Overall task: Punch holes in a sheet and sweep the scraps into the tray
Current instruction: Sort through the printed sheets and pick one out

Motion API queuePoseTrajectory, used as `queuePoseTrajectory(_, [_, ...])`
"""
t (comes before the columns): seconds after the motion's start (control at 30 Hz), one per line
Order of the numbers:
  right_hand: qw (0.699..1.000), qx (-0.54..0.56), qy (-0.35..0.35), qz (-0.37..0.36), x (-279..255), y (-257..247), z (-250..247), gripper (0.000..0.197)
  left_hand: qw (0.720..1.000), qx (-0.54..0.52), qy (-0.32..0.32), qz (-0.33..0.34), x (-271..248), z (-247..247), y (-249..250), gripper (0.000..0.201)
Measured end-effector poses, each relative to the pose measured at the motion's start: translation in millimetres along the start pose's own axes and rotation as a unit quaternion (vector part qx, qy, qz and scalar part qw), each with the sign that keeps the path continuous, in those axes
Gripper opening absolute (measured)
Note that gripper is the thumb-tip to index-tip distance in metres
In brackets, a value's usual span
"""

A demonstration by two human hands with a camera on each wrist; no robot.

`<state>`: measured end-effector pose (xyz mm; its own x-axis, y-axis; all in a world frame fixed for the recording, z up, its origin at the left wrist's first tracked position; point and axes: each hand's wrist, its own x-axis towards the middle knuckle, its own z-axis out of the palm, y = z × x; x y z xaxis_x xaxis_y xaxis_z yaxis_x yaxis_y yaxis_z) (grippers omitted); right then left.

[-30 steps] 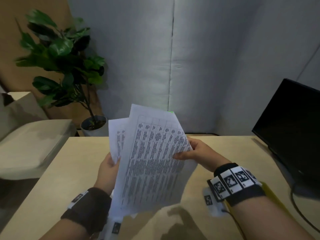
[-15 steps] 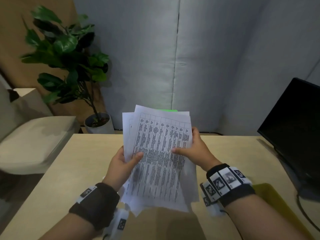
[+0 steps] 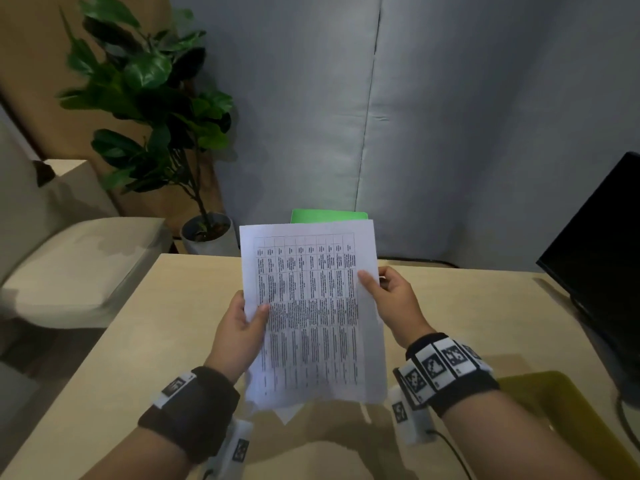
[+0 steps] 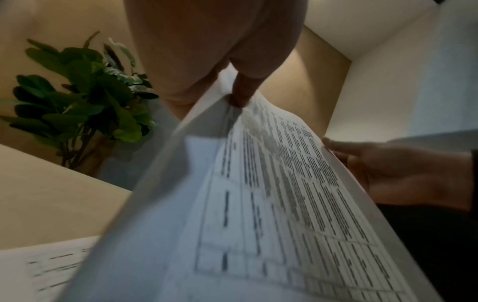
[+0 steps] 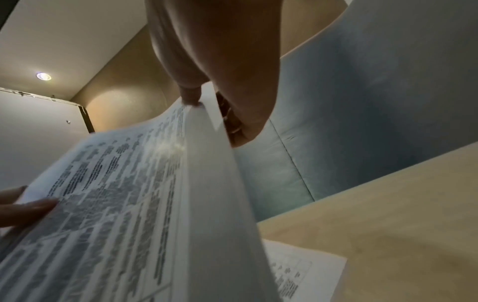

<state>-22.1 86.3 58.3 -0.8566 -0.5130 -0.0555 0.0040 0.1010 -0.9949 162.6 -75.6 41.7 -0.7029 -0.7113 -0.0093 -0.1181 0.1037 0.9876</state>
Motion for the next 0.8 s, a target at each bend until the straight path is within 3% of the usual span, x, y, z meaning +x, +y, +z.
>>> queuePoseTrajectory(0.07, [1.0, -0.003, 0.0, 0.03, 5.4, 10.0, 8.5, 0.066, 1.0, 0.02, 0.02, 0.0, -2.1, -6.0, -6.5, 0.024])
queuePoseTrajectory(0.1, [0.999, -0.008, 0.001, 0.047, 8.8, 15.7, 12.4, 0.064, 0.999, 0.031, 0.027, -0.003, -3.0, -10.3, -10.1, 0.022])
queuePoseTrajectory(0.23, [0.986, -0.144, 0.01, 0.088, 24.0, 48.6, 19.2, 0.026, 0.998, 0.039, 0.037, -0.024, -3.7, -27.9, -20.7, 0.011])
queuePoseTrajectory(0.3, [0.967, -0.224, -0.005, 0.12, 30.2, 66.6, 19.9, 0.02, 0.998, 0.037, 0.039, -0.031, -2.9, -35.4, -24.5, 0.01])
queuePoseTrajectory(0.4, [0.926, -0.33, -0.034, 0.183, 35.7, 89.3, 24.4, 0.046, 0.998, 0.029, 0.036, -0.05, -0.8, -44.0, -31.5, 0.01])
queuePoseTrajectory(0.6, [0.831, -0.503, -0.066, 0.227, 46.7, 119.0, 36.4, 0.093, 0.996, 0.045, 0.042, -0.062, 1.4, -54.3, -48.4, 0.013])
queuePoseTrajectory(0.8, [0.796, -0.555, -0.071, 0.231, 52.0, 132.7, 45.9, 0.112, 0.996, 0.034, 0.054, -0.067, 7.9, -50.2, -53.7, 0.02])
